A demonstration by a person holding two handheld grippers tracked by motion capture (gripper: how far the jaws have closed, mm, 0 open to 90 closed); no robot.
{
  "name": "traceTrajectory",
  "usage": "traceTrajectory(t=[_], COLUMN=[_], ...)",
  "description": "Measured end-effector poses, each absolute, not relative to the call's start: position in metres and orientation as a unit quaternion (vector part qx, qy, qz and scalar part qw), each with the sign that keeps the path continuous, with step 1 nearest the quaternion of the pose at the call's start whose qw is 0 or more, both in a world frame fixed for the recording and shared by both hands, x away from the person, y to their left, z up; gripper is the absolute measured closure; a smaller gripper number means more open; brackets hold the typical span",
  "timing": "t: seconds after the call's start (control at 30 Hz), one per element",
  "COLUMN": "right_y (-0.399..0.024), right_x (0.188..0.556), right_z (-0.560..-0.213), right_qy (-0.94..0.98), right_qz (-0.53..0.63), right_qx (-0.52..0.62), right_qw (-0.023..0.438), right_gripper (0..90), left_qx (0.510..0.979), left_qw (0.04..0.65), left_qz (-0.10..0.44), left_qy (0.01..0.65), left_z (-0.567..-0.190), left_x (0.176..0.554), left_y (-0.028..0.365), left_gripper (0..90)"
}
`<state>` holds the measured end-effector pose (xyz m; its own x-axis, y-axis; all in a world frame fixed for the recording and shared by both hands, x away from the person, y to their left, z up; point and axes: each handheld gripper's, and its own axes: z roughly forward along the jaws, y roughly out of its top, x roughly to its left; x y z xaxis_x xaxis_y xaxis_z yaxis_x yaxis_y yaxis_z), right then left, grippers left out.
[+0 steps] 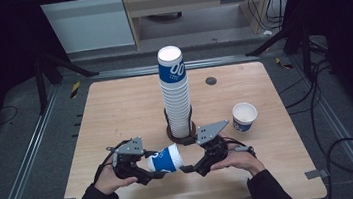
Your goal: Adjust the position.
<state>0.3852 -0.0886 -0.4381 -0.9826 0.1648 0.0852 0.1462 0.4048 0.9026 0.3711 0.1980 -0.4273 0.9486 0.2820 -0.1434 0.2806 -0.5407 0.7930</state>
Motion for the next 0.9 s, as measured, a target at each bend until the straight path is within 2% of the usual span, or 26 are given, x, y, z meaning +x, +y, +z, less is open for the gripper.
traceTrajectory(t=[0.47,0.9], right_y=[-0.097,-0.091], right_x=[0.392,0.389], right_z=[-0.436,-0.436], right_qy=[0.814,0.802], right_qz=[0.564,0.586], right_qx=[0.134,0.115], right_qw=[0.017,-0.023], right_gripper=[9.1,10.5], left_qx=[0.839,0.847], left_qw=[0.513,0.511], left_qz=[0.031,0.012], left_qy=[0.179,0.144], left_z=[-0.418,-0.421], left_x=[0.37,0.363], left_y=[0.207,0.191], left_gripper=[25.9,25.9])
